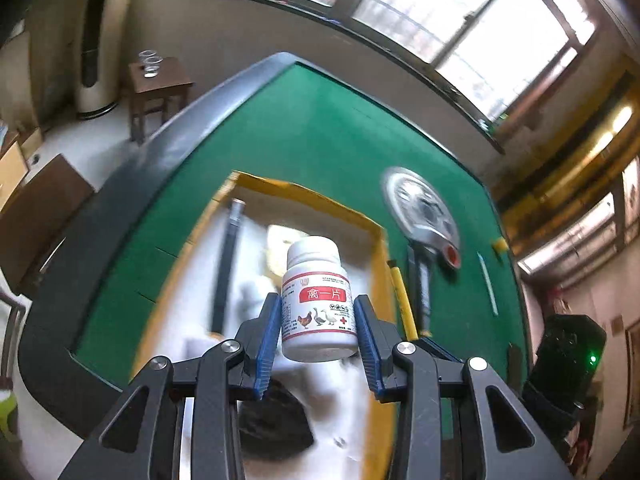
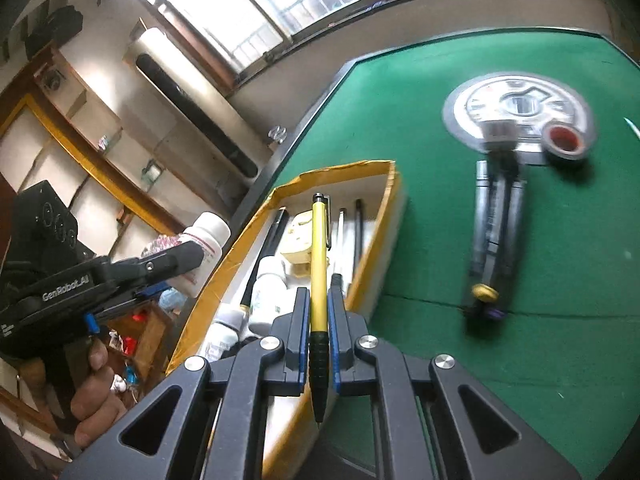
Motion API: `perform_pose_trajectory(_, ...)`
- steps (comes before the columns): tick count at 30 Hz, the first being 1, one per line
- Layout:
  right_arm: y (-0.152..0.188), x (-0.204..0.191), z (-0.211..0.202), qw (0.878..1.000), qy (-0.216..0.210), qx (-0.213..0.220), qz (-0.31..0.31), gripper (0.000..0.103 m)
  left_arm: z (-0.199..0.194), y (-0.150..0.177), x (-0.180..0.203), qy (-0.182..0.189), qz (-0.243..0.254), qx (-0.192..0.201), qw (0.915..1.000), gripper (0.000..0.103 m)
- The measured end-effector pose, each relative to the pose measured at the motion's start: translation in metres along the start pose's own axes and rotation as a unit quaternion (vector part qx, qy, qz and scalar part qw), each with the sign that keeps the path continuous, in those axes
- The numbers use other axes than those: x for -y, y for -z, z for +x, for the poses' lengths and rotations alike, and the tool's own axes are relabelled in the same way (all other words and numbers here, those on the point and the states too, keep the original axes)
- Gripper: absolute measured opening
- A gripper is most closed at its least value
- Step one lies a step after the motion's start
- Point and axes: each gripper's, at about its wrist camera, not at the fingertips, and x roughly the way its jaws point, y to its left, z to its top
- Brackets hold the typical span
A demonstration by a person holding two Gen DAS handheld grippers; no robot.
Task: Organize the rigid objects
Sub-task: 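Carry the bottle and yellow pen into the tray and open both tools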
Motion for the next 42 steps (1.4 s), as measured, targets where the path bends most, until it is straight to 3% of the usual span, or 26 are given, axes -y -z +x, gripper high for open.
perform_pose_trajectory(7, -0.02, -0.019, 0.05, 0.999, 0.026, -0.035, -0.001, 0.008, 0.04, -0.02, -0.029, -0.028, -0.02, -0.032, 0.9989, 0.039)
perform_pose_trajectory(20, -0.025, -0.022, 0.073, 0.996, 0.069, -0.052, -0.014, 0.008, 0.089, -0.045, -0.037, -0.054, -0.009, -0.065, 0.9963, 0.039)
perform_pose_trajectory(35, -0.026, -0.037, 0.091, 0.988, 0.13, -0.064, -0.052, 0.008, 0.099, -0.047, -0.023, -0.079, 0.011, -0.075, 0.994, 0.039)
perform_pose_trajectory(42, -0.028, -0.035, 0.094, 0.989, 0.124, -0.067, -0.05, 0.009, 0.104, -0.043, -0.023, -0.083, 0.012, -0.084, 0.9929, 0.039)
